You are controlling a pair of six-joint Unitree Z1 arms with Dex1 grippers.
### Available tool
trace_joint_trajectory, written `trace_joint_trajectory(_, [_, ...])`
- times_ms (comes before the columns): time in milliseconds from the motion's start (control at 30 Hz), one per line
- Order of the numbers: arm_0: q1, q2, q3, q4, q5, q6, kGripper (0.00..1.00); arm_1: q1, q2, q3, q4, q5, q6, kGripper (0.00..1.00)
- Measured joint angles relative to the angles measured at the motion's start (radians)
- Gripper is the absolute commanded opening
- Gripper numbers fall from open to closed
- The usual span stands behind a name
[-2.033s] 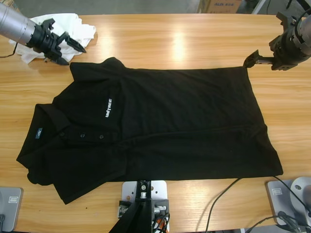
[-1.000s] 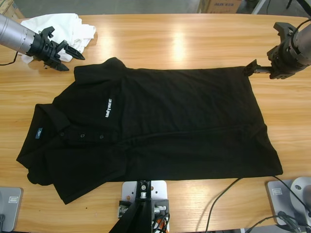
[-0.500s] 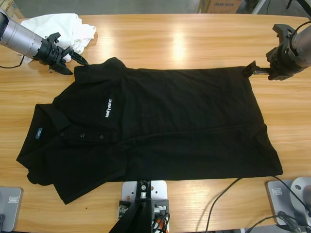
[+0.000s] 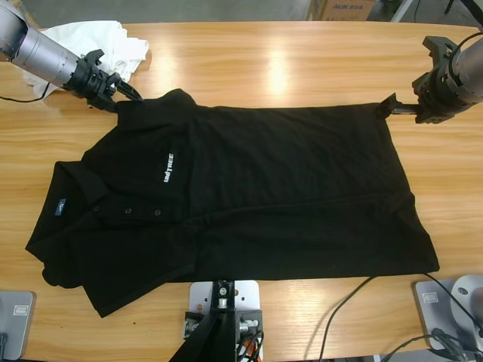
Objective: Fold clothes
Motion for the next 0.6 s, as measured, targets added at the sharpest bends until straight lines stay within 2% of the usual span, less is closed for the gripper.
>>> trace_joint_trajectory(33, [-0.001,0.002,-0.002,0.002,0.000,-0.001,0.000,0.000,0.000,0.000,-0.001,0.000,0.000,0.987])
trace_joint_trajectory(367, [-0.016,0.017,-0.007,0.005,0.001,0.060,0.000,0.000,0.000,0.013,-0.004,0.000,0.004,0.987])
trace_joint_trajectory(500, [-0.032,0.015,-0.022,-0.008,0.047,0.077,0.000,0.000,0.000,0.019,-0.013,0.000,0.016,0.982])
trace_joint_trajectory(600, [-0.044,0.004,-0.039,-0.042,0.064,0.092,0.000,0.000,0.000,0.023,-0.033,0.004,0.024,0.933])
